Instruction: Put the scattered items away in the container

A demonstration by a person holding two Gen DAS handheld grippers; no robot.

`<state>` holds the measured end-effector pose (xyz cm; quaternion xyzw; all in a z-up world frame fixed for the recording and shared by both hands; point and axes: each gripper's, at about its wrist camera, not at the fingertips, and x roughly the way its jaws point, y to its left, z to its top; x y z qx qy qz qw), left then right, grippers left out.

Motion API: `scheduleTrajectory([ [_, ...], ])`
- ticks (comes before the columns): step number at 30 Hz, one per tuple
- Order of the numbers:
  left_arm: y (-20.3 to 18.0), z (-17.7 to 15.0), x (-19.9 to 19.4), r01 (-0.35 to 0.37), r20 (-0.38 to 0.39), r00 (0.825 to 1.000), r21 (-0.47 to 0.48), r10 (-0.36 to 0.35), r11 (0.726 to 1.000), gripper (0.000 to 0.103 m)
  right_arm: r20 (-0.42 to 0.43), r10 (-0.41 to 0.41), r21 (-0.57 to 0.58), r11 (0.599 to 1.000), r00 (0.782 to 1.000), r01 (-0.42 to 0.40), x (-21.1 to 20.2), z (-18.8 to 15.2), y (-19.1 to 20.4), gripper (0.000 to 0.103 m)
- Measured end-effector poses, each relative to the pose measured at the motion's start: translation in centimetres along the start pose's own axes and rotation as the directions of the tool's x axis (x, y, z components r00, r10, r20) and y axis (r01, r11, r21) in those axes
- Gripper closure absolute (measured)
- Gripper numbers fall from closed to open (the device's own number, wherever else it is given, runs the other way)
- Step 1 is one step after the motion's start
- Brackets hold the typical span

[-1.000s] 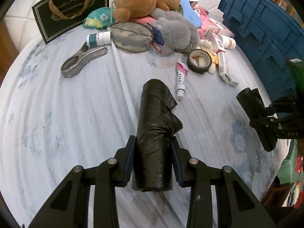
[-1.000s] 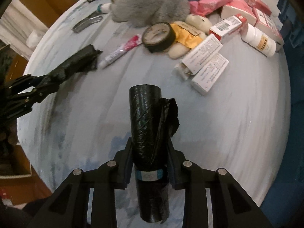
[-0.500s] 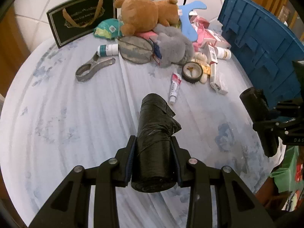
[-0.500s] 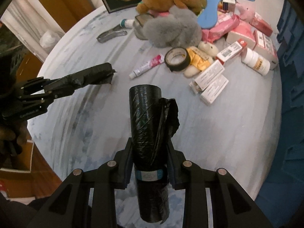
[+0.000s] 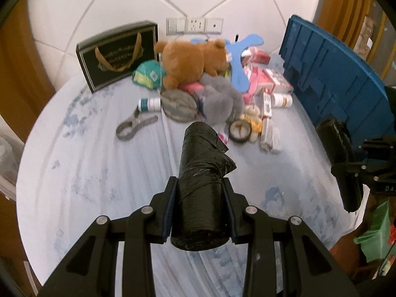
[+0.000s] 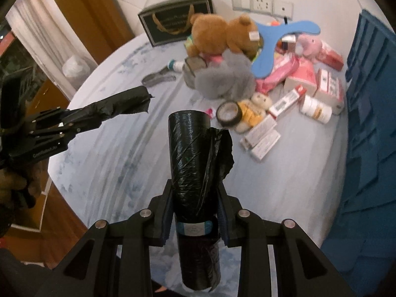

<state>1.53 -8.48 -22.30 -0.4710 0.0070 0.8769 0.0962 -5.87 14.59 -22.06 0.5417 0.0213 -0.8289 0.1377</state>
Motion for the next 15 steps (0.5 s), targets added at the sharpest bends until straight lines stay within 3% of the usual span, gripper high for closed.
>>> scheduleTrajectory([
  [15,-3.4,4.2,-7.5,-0.03,0.13,0.991,0.037,0.025,0.999,0.069,0.152,-0.015,-0.052,0.998,0.988,0.023,-9.0,2.0,1.2,0.073],
])
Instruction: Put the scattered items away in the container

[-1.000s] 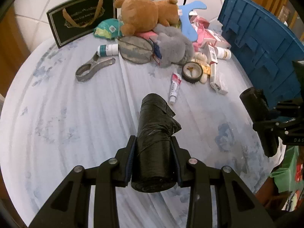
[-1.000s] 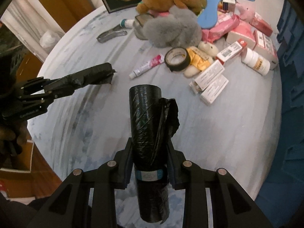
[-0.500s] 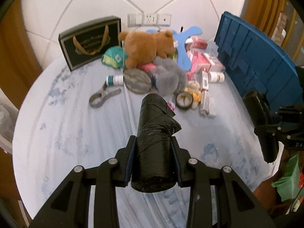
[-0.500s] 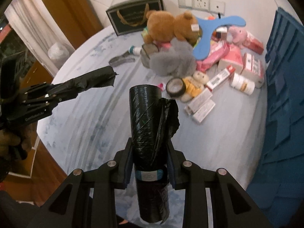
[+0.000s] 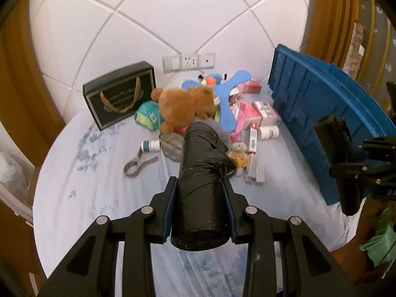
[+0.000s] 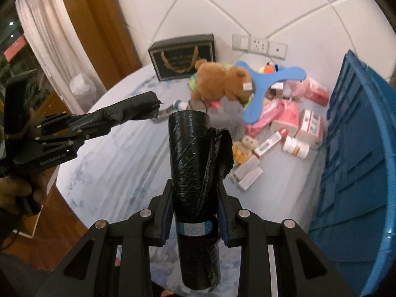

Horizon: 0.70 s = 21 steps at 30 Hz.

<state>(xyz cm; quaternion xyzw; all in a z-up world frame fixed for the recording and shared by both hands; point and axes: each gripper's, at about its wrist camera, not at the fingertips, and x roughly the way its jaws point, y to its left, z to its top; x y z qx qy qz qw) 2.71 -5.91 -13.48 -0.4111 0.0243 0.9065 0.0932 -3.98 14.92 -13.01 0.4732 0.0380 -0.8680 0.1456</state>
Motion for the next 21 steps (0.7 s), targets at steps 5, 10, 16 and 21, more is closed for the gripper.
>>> scheduleTrajectory([
  [5,-1.4,1.5,-2.4,-0.012,0.035,0.999,0.018,0.011,1.0,0.069,0.05,0.002,-0.012,1.0,0.999,-0.001,-2.7,0.4,0.0,0.073],
  [10,-2.3,3.0,-4.3,-0.027,0.079,0.997,0.021,0.025,0.999,0.069,0.1,-0.014,-0.017,1.0,0.995,0.015,-5.2,0.8,-0.4,0.073],
  [16,-4.1,5.6,-6.3,-0.037,0.139,0.99,0.037,0.031,0.999,0.069,0.173,-0.023,-0.007,1.0,0.985,0.025,-8.8,1.5,-1.8,0.073],
  [21,-6.8,8.3,-7.0,-0.029,0.182,0.983,0.07,0.016,0.997,0.069,0.238,-0.039,0.022,0.999,0.97,0.035,-12.2,1.9,-3.9,0.073],
])
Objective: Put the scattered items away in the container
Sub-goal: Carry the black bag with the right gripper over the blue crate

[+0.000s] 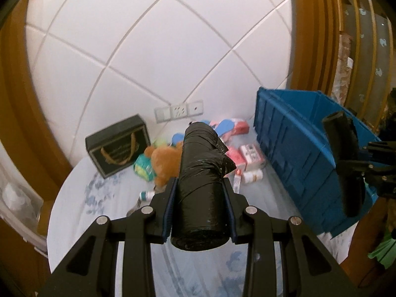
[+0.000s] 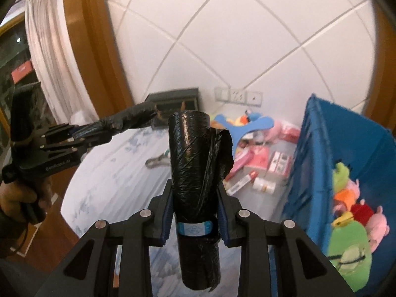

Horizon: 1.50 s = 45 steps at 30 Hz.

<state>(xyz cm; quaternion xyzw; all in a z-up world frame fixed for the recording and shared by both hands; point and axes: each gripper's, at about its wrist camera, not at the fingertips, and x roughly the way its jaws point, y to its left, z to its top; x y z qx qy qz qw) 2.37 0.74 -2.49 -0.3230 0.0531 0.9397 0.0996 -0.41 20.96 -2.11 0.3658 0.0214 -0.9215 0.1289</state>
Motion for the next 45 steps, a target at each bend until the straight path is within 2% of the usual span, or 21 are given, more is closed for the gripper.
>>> scheduleTrajectory([
  [7,-5.2,3.7,1.2,0.051,0.034,0.998,0.055,-0.053,0.997,0.069,0.09,-0.054,0.057,0.997,0.995,0.049,-4.6,0.8,-4.5,0.073],
  [18,-15.6,8.0,4.1,0.167,0.057,0.983,0.141,-0.177,0.976,0.069,0.134,-0.161,0.147,0.979,0.978,0.141,-9.4,0.2,-13.2,0.073],
  [32,-27.6,13.3,7.4,0.286,0.043,0.951,0.263,-0.308,0.921,0.069,0.128,-0.294,0.286,0.925,0.947,0.249,-13.8,-2.8,-23.1,0.073],
  [45,-34.9,15.6,10.1,0.368,0.001,0.922,0.321,-0.388,0.873,0.069,0.078,-0.385,0.386,0.862,0.92,0.328,-16.0,-6.1,-28.8,0.073],
])
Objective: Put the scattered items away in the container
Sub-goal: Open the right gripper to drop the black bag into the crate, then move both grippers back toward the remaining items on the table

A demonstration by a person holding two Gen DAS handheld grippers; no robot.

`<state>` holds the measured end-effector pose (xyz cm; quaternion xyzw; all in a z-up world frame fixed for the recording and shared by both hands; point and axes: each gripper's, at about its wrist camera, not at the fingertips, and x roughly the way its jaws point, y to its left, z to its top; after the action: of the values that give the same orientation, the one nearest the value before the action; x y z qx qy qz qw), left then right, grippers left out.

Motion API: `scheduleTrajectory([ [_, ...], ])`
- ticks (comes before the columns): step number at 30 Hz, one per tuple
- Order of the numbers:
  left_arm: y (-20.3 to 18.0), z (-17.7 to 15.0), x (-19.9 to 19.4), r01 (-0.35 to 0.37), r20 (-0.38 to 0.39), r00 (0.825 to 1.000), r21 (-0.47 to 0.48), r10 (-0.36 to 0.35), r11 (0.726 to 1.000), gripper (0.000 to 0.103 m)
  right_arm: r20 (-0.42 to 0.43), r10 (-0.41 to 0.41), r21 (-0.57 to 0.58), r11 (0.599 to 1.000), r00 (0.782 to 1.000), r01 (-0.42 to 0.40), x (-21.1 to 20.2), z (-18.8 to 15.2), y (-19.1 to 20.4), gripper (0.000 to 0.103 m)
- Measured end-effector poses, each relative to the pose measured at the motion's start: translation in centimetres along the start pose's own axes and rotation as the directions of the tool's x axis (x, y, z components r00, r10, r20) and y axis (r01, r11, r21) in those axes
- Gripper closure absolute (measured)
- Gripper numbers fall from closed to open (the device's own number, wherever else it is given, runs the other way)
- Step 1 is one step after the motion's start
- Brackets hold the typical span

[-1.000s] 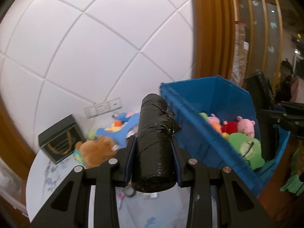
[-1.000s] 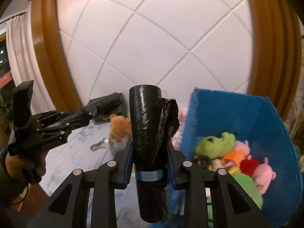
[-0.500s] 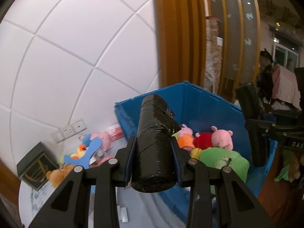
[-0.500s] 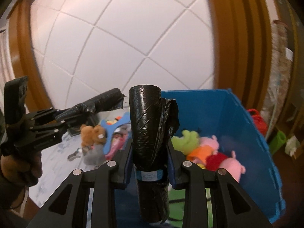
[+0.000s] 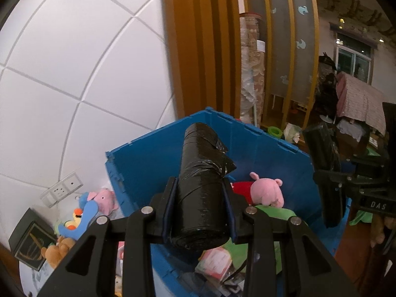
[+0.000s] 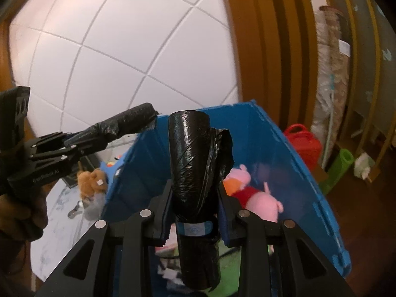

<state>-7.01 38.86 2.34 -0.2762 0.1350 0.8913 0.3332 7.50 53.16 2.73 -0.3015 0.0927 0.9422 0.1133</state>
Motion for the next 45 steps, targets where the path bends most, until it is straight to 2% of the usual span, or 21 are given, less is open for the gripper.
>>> scheduleTrajectory([
  [8,-1.4,1.4,2.1,0.035,-0.006,0.999,0.018,-0.035,0.999,0.069,-0.026,-0.042,0.021,0.999,0.999,0.043,-0.1,-0.3,-2.2,0.073],
  [11,-1.4,1.9,2.4,0.055,0.013,0.998,-0.002,-0.055,0.999,0.069,-0.021,-0.058,0.035,0.998,0.998,0.058,-0.1,-0.2,-2.7,0.072],
  [12,-1.3,2.0,2.5,0.045,0.01,0.999,-0.005,-0.044,0.999,0.061,-0.009,-0.071,0.047,0.996,0.997,0.072,-0.3,-0.2,-2.7,0.07],
  [13,-1.1,2.0,2.5,0.02,0.009,1.0,-0.01,-0.02,1.0,0.039,0.006,-0.096,0.055,0.994,0.995,0.096,-0.4,0.0,-2.8,0.048],
  [14,-0.7,2.0,2.5,-0.007,0.013,1.0,-0.026,0.007,1.0,0.026,0.015,-0.116,0.057,0.992,0.993,0.115,-0.5,0.1,-2.9,0.004],
  [15,-0.1,1.9,2.3,-0.014,0.022,1.0,-0.048,0.015,0.999,0.01,0.03,-0.123,0.06,0.991,0.992,0.121,-0.6,0.2,-2.9,0.003],
  [16,0.4,1.7,2.0,-0.012,0.029,0.999,-0.063,0.014,0.998,0.01,0.037,-0.119,0.062,0.991,0.992,0.117,-0.7,0.3,-2.8,0.003],
  [26,5.0,-2.2,-0.3,-0.073,-0.013,0.997,-0.115,0.072,0.991,0.01,0.012,-0.036,0.02,0.999,0.999,0.036,1.3,0.7,0.7,0.003],
  [38,12.5,-8.1,-6.3,-0.171,-0.035,0.985,-0.202,0.168,0.964,0.01,-0.007,0.058,-0.071,0.996,0.998,-0.058,2.7,0.8,9.3,0.003],
  [45,17.6,-12.5,-10.3,-0.238,-0.066,0.971,-0.259,0.229,0.936,0.01,-0.028,0.108,-0.123,0.986,0.994,-0.111,3.4,0.6,15.5,0.003],
])
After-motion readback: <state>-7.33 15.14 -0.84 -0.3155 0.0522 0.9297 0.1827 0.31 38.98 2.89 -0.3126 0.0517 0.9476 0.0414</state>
